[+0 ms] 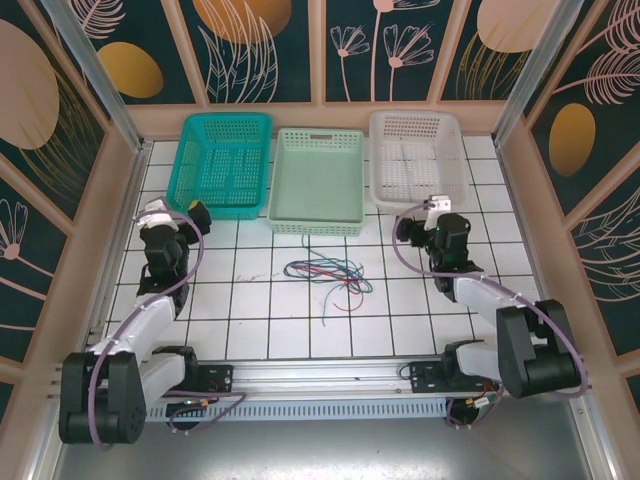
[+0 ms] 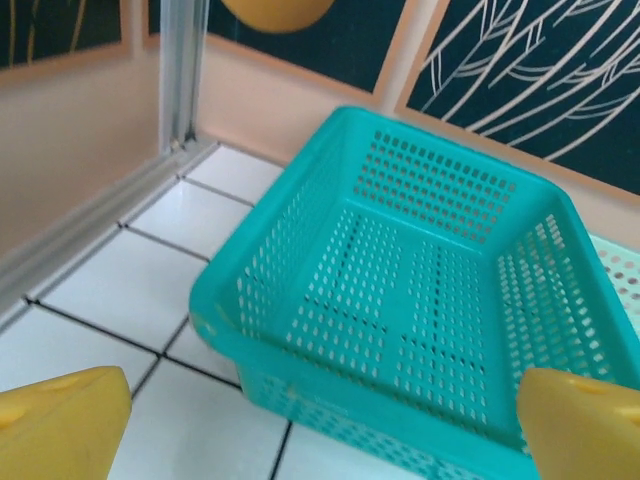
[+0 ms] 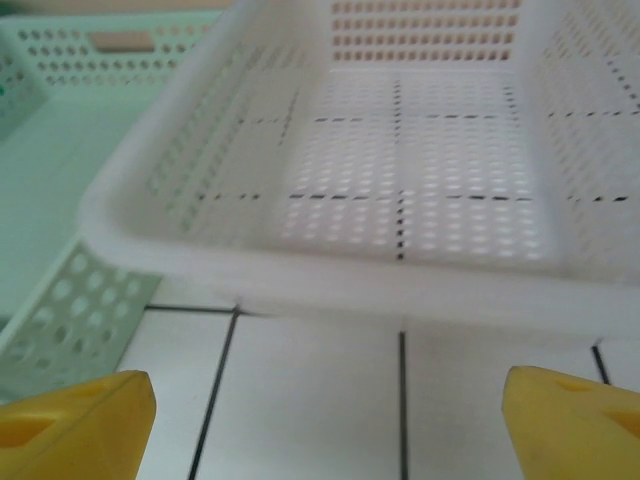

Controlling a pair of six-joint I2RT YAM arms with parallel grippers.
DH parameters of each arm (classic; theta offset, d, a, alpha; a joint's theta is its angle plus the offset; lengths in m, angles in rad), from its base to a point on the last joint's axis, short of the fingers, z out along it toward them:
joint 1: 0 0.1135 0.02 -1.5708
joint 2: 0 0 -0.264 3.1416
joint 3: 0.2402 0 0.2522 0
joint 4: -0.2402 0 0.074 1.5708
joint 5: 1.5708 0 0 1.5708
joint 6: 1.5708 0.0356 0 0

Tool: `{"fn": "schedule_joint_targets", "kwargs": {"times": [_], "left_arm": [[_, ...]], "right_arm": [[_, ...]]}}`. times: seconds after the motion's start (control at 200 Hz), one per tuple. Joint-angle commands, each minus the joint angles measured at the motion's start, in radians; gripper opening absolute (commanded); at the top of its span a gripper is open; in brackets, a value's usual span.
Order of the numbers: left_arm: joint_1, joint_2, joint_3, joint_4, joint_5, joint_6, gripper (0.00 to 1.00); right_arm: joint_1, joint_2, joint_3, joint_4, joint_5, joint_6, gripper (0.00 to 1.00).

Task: Untangle the cables
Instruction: Pick up the cables at the center of the table.

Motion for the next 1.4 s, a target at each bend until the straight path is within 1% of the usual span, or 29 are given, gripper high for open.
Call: {"fn": "schedule_joint_targets", "kwargs": {"times": [0.0, 0.055, 0.095, 0.135, 0.195, 0.3, 0.34, 0.36, 0.435, 0.475, 0.53, 0.571, 0.751, 0.781, 0.846, 0.891, 0.976, 1.016, 1.106, 1.196, 1.321, 1.396], "left_arm": [[-0.076, -0.029, -0.001, -0.103, 0.042, -0.097, 0.99], [-0.129, -0.027, -0.002, -0.100, 0.038, -0.107, 0.99], [-0.170, -0.018, -0.009, -0.090, 0.043, -0.125, 0.99], [-0.206, -0.002, -0.015, -0.073, 0.050, -0.145, 0.99], [-0.269, 0.032, -0.019, -0.052, 0.056, -0.172, 0.99], [-0.386, 0.112, -0.012, -0.001, 0.071, -0.183, 0.99], [-0.421, 0.147, -0.012, 0.030, 0.091, -0.183, 0.99], [-0.435, 0.164, -0.011, 0.046, 0.106, -0.183, 0.99], [-0.472, 0.235, 0.011, 0.071, 0.174, -0.186, 0.98], [-0.482, 0.271, 0.029, 0.069, 0.210, -0.191, 0.97], [-0.495, 0.307, 0.038, 0.083, 0.261, -0.201, 0.96], [-0.504, 0.320, 0.037, 0.098, 0.276, -0.208, 0.95], [-0.513, 0.310, 0.008, 0.122, 0.243, -0.226, 0.96], [-0.513, 0.310, 0.008, 0.120, 0.245, -0.226, 0.96], [-0.512, 0.328, 0.022, 0.104, 0.247, -0.236, 0.97], [-0.513, 0.353, 0.035, 0.094, 0.264, -0.244, 0.98], [-0.514, 0.388, 0.047, 0.110, 0.311, -0.266, 0.97], [-0.512, 0.399, 0.035, 0.144, 0.315, -0.290, 0.97], [-0.514, 0.417, 0.019, 0.200, 0.316, -0.328, 0.97], [-0.513, 0.424, 0.038, 0.186, 0.316, -0.329, 0.97], [-0.513, 0.412, 0.054, 0.159, 0.295, -0.320, 0.98], [-0.513, 0.400, 0.055, 0.151, 0.282, -0.321, 0.98]], "right_arm": [[0.009, -0.063, 0.040, -0.099, -0.024, 0.083, 0.89], [0.022, -0.070, 0.042, -0.102, -0.071, 0.147, 0.87], [0.047, -0.064, 0.055, -0.127, -0.058, 0.200, 0.87], [0.083, -0.054, 0.075, -0.162, -0.044, 0.238, 0.84], [0.153, -0.031, 0.104, -0.203, -0.023, 0.243, 0.78], [0.294, 0.016, 0.156, -0.267, 0.063, 0.230, 0.77], [0.334, 0.037, 0.175, -0.291, 0.078, 0.221, 0.76], [0.354, 0.048, 0.186, -0.301, 0.080, 0.218, 0.74], [0.402, 0.091, 0.220, -0.341, 0.077, 0.225, 0.72], [0.421, 0.109, 0.232, -0.351, 0.060, 0.223, 0.69], [0.447, 0.124, 0.241, -0.358, 0.038, 0.222, 0.69], [0.468, 0.132, 0.244, -0.355, 0.017, 0.219, 0.69], [0.549, 0.159, 0.252, -0.368, 0.013, 0.178, 0.67], [0.557, 0.162, 0.254, -0.366, -0.025, 0.169, 0.67], [0.583, 0.173, 0.262, -0.371, -0.055, 0.147, 0.64], [0.607, 0.183, 0.273, -0.399, -0.049, 0.134, 0.61], [0.649, 0.196, 0.277, -0.449, 0.012, 0.123, 0.60], [0.657, 0.196, 0.267, -0.444, 0.025, 0.116, 0.61], [0.660, 0.201, 0.247, -0.392, 0.013, 0.117, 0.62], [0.661, 0.229, 0.252, -0.358, 0.013, 0.108, 0.62], [0.661, 0.298, 0.279, -0.361, 0.012, 0.068, 0.62], [0.661, 0.337, 0.288, -0.358, 0.016, 0.051, 0.60]]}}
